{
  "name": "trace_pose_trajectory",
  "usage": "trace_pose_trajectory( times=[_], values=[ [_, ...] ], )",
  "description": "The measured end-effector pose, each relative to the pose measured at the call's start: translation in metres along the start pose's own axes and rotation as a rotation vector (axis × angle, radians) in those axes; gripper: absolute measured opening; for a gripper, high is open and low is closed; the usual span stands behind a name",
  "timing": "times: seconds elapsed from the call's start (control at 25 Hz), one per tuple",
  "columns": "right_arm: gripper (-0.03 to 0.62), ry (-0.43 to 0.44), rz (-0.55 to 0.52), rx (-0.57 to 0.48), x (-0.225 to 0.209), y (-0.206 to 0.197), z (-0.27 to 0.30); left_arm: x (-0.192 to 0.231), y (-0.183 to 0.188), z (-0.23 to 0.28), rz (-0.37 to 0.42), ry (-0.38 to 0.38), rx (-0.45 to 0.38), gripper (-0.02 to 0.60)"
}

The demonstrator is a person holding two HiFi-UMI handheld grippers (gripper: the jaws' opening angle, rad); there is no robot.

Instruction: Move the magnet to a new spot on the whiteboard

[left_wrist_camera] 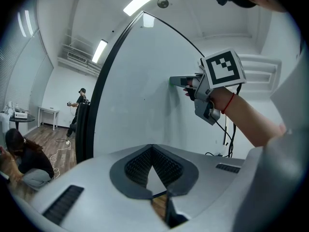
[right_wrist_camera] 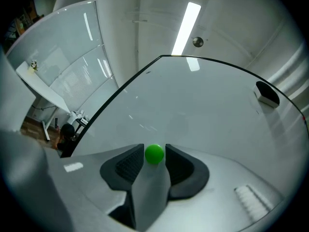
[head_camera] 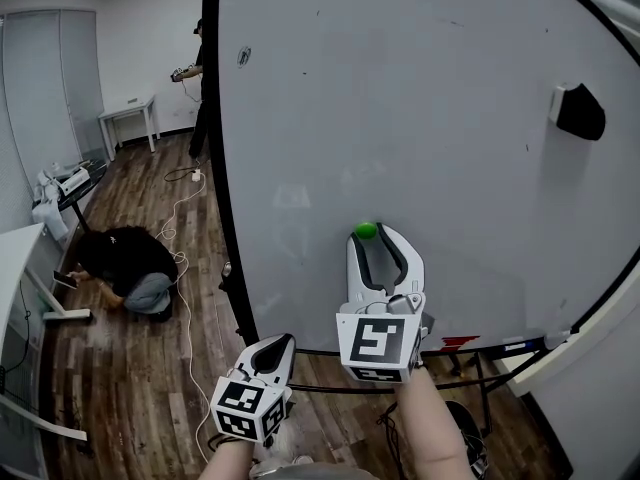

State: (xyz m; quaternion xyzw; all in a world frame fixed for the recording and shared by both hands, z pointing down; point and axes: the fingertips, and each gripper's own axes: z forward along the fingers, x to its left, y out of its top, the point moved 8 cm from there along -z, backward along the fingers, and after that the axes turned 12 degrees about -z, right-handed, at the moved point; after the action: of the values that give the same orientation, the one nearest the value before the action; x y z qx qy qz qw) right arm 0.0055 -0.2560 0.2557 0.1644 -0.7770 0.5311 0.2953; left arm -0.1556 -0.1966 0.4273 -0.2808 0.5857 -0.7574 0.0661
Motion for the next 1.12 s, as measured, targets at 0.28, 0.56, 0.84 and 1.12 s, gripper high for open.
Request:
trace_pose_trajectory(
  times=[0.28,0.56,0.84,1.12],
  values=[
    [0.149,-0.022,-0.037,0.021,0.004,-0.003,0.004,0.005,0.001,-0.001,-0.009,0.006,-0.004,0.006],
    [0.133,-0.037,-0.063,0.022,0.005,-0.004,0.004,0.005,0.001,-0.001,-0.012,0.004,-0.003,0.006],
    [0.132,-0.038,-0.059,0.031,0.003,-0.004,0.002,0.004,-0.002,-0.001,-0.016,-0.002,0.005,0.006],
    [0.13,-0.052,-0.058,0.003,0.001,0.008,-0.016,0.0,-0.004,-0.001,-0.016,-0.02,0.006,0.005]
  ],
)
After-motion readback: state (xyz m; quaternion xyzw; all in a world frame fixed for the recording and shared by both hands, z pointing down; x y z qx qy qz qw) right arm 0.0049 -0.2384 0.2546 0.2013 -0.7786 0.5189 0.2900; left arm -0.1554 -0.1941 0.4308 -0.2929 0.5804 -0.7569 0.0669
